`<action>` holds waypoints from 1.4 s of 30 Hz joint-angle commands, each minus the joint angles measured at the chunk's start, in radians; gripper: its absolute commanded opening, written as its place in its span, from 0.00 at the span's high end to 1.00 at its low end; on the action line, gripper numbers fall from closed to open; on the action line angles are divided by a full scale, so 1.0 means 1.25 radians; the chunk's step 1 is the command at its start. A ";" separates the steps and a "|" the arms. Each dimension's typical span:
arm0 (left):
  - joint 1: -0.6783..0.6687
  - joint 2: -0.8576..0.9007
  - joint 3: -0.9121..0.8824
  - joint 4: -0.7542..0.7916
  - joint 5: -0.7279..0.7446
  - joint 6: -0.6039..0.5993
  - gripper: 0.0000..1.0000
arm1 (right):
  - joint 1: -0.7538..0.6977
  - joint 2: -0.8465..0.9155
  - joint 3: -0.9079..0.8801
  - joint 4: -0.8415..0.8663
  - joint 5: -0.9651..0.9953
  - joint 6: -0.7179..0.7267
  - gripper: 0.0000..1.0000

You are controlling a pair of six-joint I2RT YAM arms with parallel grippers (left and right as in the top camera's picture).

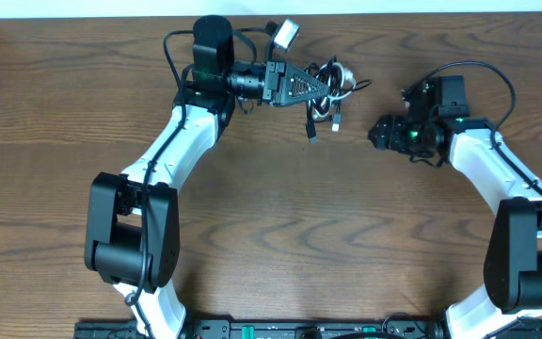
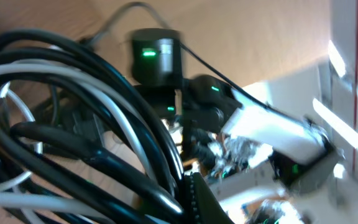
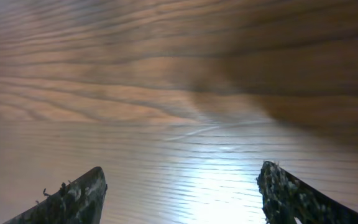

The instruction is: Untangle cables

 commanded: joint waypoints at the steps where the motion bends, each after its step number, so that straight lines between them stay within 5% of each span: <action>1: 0.004 0.002 -0.004 -0.143 -0.184 0.041 0.92 | -0.024 -0.007 -0.002 -0.012 0.039 -0.049 0.27; 8: -0.032 -0.024 -0.003 -0.576 -0.791 0.201 0.93 | -0.088 -0.076 -0.002 -0.014 0.040 -0.043 0.30; 20: -0.216 -0.025 0.034 -0.766 -1.158 0.305 0.93 | -0.135 -0.219 -0.002 -0.011 0.039 -0.036 0.23; 23: -0.271 -0.025 0.034 -0.781 -1.227 0.306 0.92 | -0.135 -0.219 -0.002 -0.013 0.040 -0.022 0.23; 28: -0.316 -0.025 0.034 -0.780 -1.238 0.317 0.57 | -0.135 -0.219 -0.002 -0.012 0.040 -0.022 0.23; 35: -0.322 -0.026 0.066 -0.837 -1.238 0.382 0.53 | -0.133 -0.219 -0.002 -0.011 0.039 -0.022 0.23; 42: -0.291 -0.046 0.135 -0.956 -1.237 0.336 0.52 | -0.111 -0.209 -0.002 0.009 -0.031 -0.022 0.24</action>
